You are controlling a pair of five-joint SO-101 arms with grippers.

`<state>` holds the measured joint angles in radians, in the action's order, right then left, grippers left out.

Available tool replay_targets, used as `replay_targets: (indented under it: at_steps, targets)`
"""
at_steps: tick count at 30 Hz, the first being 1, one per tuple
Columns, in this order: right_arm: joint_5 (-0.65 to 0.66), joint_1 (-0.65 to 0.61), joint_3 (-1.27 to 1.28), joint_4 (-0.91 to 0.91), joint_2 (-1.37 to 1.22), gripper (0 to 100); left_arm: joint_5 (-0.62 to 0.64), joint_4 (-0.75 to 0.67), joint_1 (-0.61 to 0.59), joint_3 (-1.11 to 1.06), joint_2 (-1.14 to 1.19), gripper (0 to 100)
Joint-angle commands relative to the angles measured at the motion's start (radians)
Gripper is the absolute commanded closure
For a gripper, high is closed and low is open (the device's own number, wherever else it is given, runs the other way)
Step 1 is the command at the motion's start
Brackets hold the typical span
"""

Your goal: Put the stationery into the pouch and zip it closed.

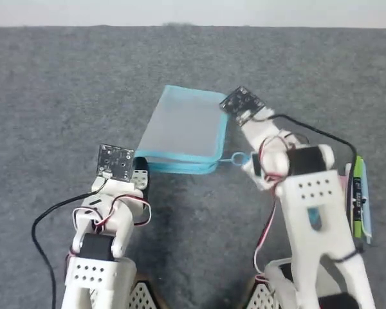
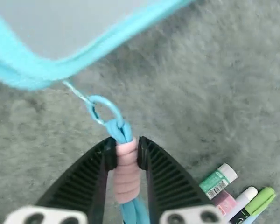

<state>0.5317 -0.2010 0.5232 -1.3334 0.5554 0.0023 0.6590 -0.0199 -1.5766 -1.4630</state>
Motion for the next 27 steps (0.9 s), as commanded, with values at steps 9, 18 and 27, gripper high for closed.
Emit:
replay_targets:
  at_steps: [9, 18, 27]
  targets:
    - [-0.037, 0.071, -0.066, -0.111, -0.120, 88.7, 0.017, 0.008, -0.018, 0.033, -0.009, 99]
    - [0.038, 0.266, -0.206, -0.355, -0.070, 70.1, 0.017, 0.006, -0.020, 0.033, -0.009, 99]
    - [0.259, 0.690, -0.336, -0.254, -0.430, 76.8, 0.012, 0.008, -0.020, 0.028, -0.009, 99]
